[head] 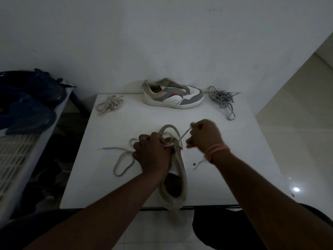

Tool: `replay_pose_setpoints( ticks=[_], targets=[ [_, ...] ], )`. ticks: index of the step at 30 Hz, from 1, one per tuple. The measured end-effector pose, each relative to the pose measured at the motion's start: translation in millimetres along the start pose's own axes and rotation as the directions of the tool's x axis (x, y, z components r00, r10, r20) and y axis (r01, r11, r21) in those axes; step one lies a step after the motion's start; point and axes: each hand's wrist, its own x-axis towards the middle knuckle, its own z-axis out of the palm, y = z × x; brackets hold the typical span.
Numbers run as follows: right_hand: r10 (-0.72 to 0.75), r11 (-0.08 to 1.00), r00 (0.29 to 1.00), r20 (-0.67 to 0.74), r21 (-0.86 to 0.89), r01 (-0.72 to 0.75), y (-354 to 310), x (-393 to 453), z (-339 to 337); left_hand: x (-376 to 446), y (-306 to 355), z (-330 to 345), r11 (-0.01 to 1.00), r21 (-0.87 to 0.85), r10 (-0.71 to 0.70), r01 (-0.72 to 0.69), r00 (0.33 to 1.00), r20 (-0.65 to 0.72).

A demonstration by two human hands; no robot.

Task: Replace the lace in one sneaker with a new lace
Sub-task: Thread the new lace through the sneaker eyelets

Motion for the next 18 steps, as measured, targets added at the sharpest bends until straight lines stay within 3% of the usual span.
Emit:
replay_pose_setpoints(
  ticks=[2, 4, 6, 7, 8, 10, 11, 13, 15, 18],
  targets=[
    [-0.006, 0.979, 0.973, -0.231, 0.197, 0.053, -4.2, 14.6, -33.4, 0.5, -3.8, -0.3, 1.0, -0.024, -0.016, 0.016, 1.0, -0.011],
    [-0.047, 0.914, 0.819, -0.573, 0.306, 0.266, -6.6, 24.8, -64.5, -1.5, -6.8, -0.6, 0.999, -0.028, -0.022, 0.022, 1.0, -0.02],
    [-0.038, 0.911, 0.682, -0.73, 0.256, 0.324, -8.9, 17.8, -78.3, -5.3, -7.6, -1.7, 0.999, -0.051, -0.013, 0.012, 1.0, -0.025],
    [-0.083, 0.952, 0.69, -0.719, 0.148, 0.269, -9.9, 12.3, -75.7, -6.6, -8.1, -2.3, 0.997, -0.075, -0.019, 0.017, 1.0, -0.023],
    [-0.135, 0.984, 0.762, -0.634, 0.008, 0.181, -6.3, 7.5, -67.9, -8.1, -7.7, -3.7, 0.994, -0.107, -0.039, 0.037, 0.999, -0.011],
    [-0.166, 0.976, 0.946, -0.278, -0.185, 0.117, 2.2, -7.5, -39.7, -11.5, -7.4, -7.1, 0.98, -0.177, -0.084, 0.091, 0.995, 0.045],
    [-0.171, 0.961, 0.982, -0.075, -0.234, 0.15, 4.0, -16.4, -23.2, -13.1, -7.1, -9.7, 0.973, -0.203, -0.095, 0.112, 0.991, 0.089],
    [-0.203, 0.889, 0.963, 0.177, -0.379, 0.257, 7.9, -27.5, 5.8, -15.9, -5.8, -17.1, 0.97, -0.206, -0.093, 0.126, 0.982, 0.161],
    [-0.246, 0.802, 0.949, 0.196, -0.509, 0.313, 6.9, -31.0, 20.4, -18.5, -5.8, -28.4, 0.983, -0.158, -0.066, 0.094, 0.983, 0.172],
    [-0.197, 0.898, 0.979, -0.056, -0.411, 0.157, -0.3, -25.3, 2.0, -15.3, -9.3, -39.5, 0.993, -0.094, -0.047, 0.067, 0.98, 0.195]
  ],
)
